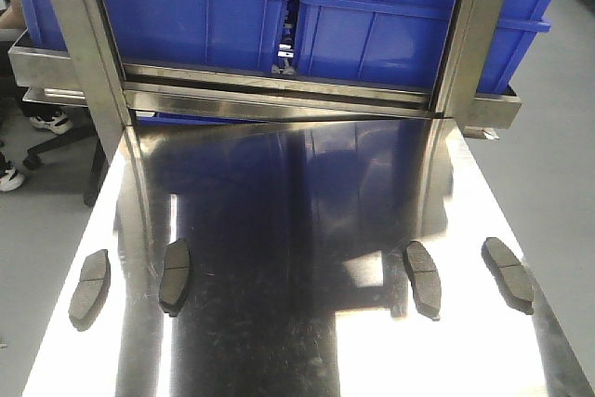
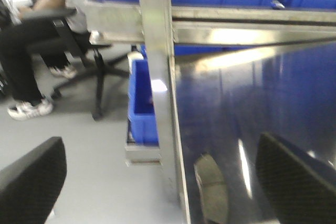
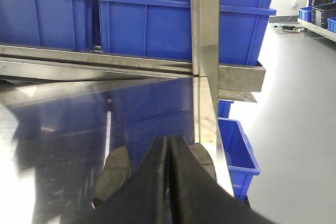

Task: Move and align brake pads A on conveyor
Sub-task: 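Lower the left gripper onto the outermost brake pad near it and close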

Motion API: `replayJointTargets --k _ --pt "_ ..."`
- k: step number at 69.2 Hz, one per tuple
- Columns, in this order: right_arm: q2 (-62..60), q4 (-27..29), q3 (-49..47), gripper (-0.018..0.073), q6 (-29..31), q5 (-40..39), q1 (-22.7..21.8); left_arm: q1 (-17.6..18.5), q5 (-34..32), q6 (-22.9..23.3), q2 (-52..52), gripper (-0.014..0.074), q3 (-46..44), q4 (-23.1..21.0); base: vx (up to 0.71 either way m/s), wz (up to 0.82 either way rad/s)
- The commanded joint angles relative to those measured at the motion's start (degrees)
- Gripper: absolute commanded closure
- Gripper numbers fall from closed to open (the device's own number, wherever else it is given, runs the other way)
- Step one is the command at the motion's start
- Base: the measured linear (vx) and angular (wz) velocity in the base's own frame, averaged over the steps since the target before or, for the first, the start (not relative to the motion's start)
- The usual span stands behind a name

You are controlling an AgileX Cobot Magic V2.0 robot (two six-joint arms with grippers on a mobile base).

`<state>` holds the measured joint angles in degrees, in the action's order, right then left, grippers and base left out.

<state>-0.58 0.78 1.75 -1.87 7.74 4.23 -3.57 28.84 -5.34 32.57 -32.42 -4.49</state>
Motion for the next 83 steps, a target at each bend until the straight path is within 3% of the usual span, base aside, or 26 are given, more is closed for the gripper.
replayJointTargets --k 1,11,17,45,58,83 --pt "-0.9 0.0 1.0 0.0569 0.5 -4.2 -0.2 0.5 1.3 -1.9 4.8 -0.0100 -5.9 -3.3 0.00 0.00" --pt "-0.9 0.0 1.0 0.0569 0.5 -4.2 -0.2 1.9 5.9 -8.2 15.3 -0.0100 -14.1 -10.9 0.00 0.00" --pt "-0.9 0.0 1.0 0.0569 0.5 -4.2 -0.2 3.3 7.9 -8.4 22.9 -0.0099 -18.0 -13.4 0.00 0.00" --pt "-0.9 0.0 1.0 0.0569 0.5 -4.2 -0.2 3.8 21.6 -3.7 52.2 -0.0087 -31.0 -12.9 0.00 0.00" --pt "-0.9 0.0 1.0 0.0569 0.5 -4.2 -0.2 3.8 21.7 0.5 59.0 -0.0083 -32.9 -9.0 0.00 0.00" --pt "-0.9 0.0 1.0 0.0569 0.5 -4.2 -0.2 6.6 21.4 0.5 66.8 -0.0066 -32.9 -8.4 0.00 0.00"
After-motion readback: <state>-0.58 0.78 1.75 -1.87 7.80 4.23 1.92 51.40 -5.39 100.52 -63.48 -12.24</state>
